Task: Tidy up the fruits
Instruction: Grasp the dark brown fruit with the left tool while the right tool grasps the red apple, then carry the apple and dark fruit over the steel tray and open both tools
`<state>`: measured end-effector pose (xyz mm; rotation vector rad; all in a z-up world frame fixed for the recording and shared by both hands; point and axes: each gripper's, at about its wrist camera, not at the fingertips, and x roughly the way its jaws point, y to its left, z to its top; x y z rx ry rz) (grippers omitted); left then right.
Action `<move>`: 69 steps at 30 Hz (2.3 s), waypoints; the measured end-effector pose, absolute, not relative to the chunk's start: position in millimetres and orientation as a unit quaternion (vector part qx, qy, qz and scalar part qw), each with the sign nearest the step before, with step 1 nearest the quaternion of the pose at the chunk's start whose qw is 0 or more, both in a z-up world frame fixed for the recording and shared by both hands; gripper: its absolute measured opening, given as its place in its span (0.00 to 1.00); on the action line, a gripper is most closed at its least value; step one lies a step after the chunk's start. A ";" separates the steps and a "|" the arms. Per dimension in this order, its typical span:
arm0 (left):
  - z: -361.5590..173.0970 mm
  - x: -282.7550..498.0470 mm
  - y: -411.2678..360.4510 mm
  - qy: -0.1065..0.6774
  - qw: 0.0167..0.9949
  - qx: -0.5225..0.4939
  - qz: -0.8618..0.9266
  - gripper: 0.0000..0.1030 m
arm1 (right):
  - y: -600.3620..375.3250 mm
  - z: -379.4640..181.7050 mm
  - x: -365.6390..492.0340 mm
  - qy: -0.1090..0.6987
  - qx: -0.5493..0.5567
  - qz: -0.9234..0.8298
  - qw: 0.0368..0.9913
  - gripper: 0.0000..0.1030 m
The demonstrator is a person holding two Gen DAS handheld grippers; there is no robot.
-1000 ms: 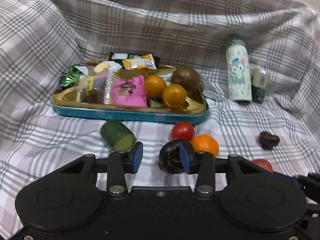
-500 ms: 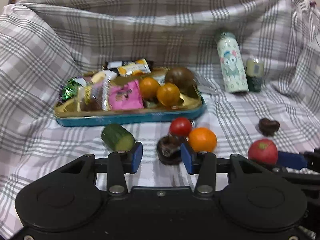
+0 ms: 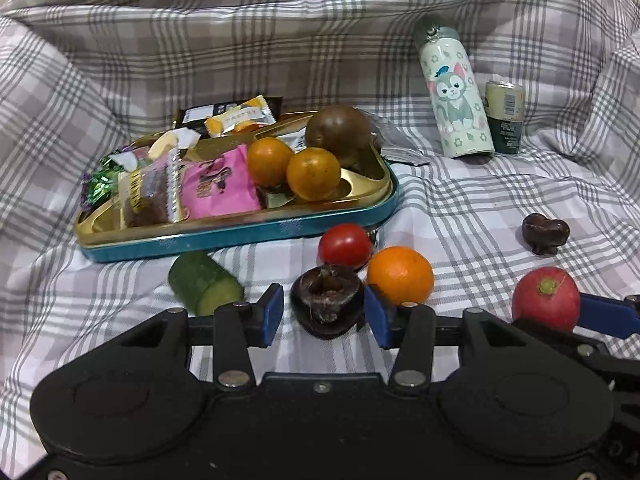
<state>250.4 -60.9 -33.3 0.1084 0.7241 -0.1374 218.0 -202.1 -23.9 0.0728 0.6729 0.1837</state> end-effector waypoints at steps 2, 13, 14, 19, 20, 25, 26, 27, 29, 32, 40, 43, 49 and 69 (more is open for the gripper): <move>-34.8 254.2 -62.5 0.355 0.931 0.055 -0.067 0.53 | -202.4 -24.6 218.7 0.331 0.036 0.090 0.938 0.40; -30.4 255.0 -54.6 0.367 0.928 0.024 -0.060 0.51 | -201.2 -24.9 217.0 0.329 0.033 0.091 0.939 0.40; -25.9 251.5 -53.9 0.366 0.929 0.021 -0.059 0.51 | -201.4 -24.4 216.0 0.328 0.033 0.092 0.940 0.40; 5.6 222.1 -49.5 0.359 0.931 0.014 -0.060 0.51 | -203.8 -21.5 210.1 0.329 0.044 0.102 0.938 0.40; 11.8 214.5 -48.7 0.355 0.933 0.014 -0.062 0.51 | -204.3 -20.4 208.4 0.329 0.048 0.104 0.937 0.40; 36.6 172.6 -44.3 0.353 0.933 0.018 -0.070 0.51 | -207.9 -9.4 189.4 0.331 0.063 0.103 0.936 0.40; 39.8 164.0 -42.8 0.354 0.932 0.018 -0.073 0.51 | -210.2 -6.3 182.3 0.335 0.072 0.105 0.934 0.40; 42.3 156.8 -41.6 0.357 0.931 0.018 -0.075 0.51 | -212.2 -4.1 176.6 0.338 0.078 0.106 0.932 0.40; 46.6 140.5 -39.5 0.360 0.929 0.017 -0.078 0.51 | -214.2 2.0 160.4 0.341 0.081 0.107 0.930 0.40; 49.4 117.6 -36.0 0.364 0.928 0.016 -0.078 0.51 | -216.7 11.7 132.3 0.336 0.079 0.111 0.932 0.40; 46.2 63.2 -29.7 0.372 0.926 0.002 -0.060 0.51 | -211.4 18.9 59.4 0.349 0.064 0.113 0.928 0.40; 41.1 43.8 -28.2 0.379 0.924 -0.004 -0.053 0.51 | -207.5 14.8 35.2 0.357 0.053 0.109 0.926 0.40; 26.3 13.4 -22.1 0.403 0.915 -0.014 -0.036 0.51 | -206.8 3.7 2.7 0.393 0.039 0.106 0.912 0.40; -1.0 36.6 -28.8 0.411 0.911 -0.009 -0.031 0.51 | -190.4 -14.9 5.8 0.416 0.005 0.114 0.902 0.40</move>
